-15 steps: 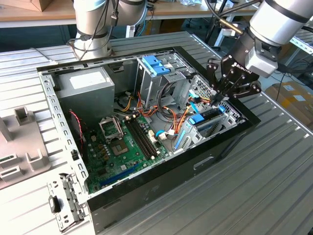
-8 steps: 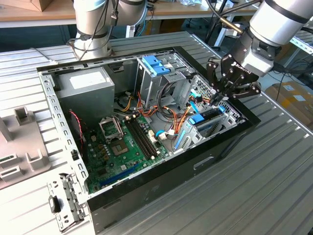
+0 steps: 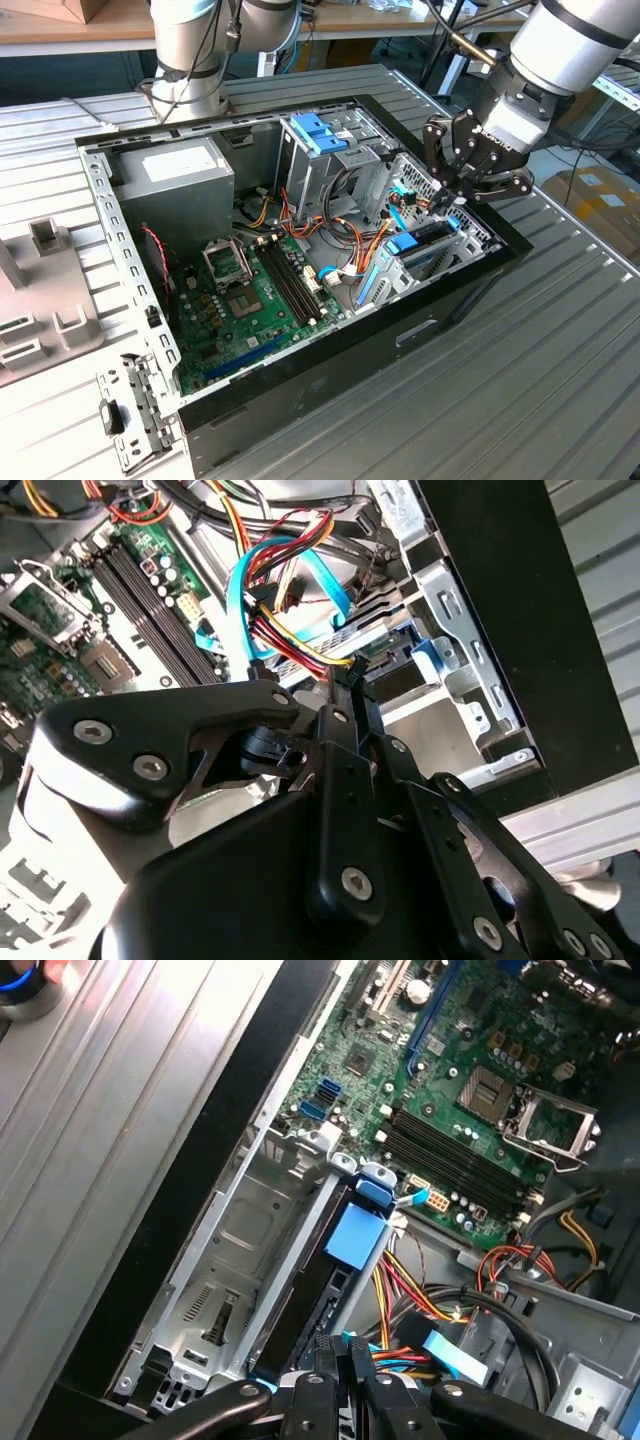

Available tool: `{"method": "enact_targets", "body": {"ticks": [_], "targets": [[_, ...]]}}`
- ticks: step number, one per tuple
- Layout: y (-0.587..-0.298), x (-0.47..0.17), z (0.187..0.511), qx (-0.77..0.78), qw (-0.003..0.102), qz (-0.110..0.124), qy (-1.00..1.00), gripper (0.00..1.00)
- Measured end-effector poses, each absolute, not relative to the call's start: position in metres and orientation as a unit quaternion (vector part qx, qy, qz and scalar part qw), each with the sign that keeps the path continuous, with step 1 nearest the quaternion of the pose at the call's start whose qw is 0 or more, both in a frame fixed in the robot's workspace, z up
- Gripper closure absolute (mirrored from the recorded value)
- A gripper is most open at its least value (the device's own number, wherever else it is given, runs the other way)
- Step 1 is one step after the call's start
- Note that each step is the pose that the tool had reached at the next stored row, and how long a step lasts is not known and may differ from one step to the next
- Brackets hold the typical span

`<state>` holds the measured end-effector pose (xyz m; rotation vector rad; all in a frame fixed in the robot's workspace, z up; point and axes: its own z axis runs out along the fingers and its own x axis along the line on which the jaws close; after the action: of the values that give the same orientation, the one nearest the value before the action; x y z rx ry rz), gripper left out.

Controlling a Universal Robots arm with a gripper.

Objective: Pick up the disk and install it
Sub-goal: 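Insert the first disk wire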

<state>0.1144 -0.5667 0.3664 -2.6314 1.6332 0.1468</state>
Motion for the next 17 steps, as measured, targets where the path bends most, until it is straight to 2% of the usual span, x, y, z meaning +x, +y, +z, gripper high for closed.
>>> {"method": "enact_targets", "body": {"ticks": [17], "targets": [[-0.5667,0.1144,0.3659,-0.798,0.025,0.045,0.601,0.83]]}}
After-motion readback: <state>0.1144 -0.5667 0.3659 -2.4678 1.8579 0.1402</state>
